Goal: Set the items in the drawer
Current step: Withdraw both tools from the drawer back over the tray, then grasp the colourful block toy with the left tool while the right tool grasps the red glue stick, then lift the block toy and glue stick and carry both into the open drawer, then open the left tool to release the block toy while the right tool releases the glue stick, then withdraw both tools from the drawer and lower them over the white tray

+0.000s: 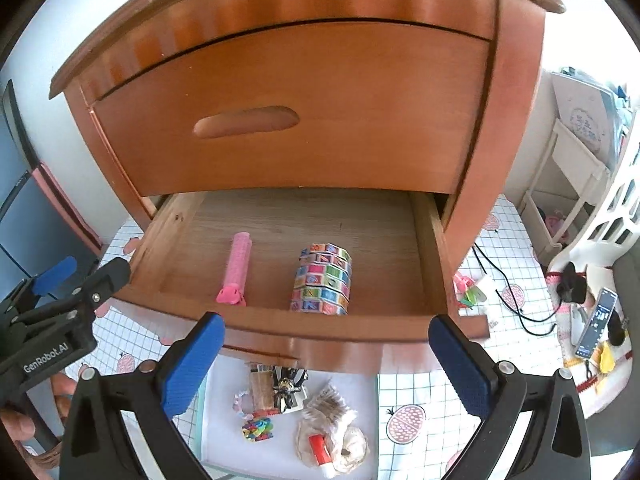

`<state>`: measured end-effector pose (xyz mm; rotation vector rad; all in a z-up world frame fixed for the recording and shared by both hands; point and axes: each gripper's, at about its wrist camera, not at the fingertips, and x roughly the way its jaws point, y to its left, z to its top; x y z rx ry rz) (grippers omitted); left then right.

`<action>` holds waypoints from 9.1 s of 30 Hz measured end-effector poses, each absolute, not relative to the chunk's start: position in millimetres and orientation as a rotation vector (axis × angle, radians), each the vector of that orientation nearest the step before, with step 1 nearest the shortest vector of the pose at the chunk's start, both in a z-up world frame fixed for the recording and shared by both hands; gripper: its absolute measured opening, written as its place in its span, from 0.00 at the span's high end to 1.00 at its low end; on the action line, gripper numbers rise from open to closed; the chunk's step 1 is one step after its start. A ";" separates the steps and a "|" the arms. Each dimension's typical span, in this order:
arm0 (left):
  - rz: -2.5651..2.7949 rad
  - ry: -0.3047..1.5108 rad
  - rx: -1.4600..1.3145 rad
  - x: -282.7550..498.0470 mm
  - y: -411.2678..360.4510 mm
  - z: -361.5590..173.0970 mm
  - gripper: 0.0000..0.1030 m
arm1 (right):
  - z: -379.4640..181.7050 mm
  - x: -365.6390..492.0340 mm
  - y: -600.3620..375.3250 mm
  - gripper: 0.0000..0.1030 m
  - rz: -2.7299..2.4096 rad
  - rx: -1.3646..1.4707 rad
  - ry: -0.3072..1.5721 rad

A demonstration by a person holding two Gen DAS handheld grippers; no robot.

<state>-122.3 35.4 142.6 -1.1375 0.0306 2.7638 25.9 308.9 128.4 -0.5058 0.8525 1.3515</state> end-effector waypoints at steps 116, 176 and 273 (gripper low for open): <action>2.222 -0.119 -1.660 -65.5 33.6 -97.5 0.63 | -77.8 -27.0 216.8 0.78 1.005 -0.224 1.527; 2.626 0.071 -1.312 -211.7 58.3 77.7 0.63 | 64.7 105.1 300.6 0.79 1.255 -0.203 1.119; 2.425 -0.132 -1.756 -85.2 0.3 -102.2 0.04 | -89.6 -21.5 223.8 0.01 1.227 -0.485 1.452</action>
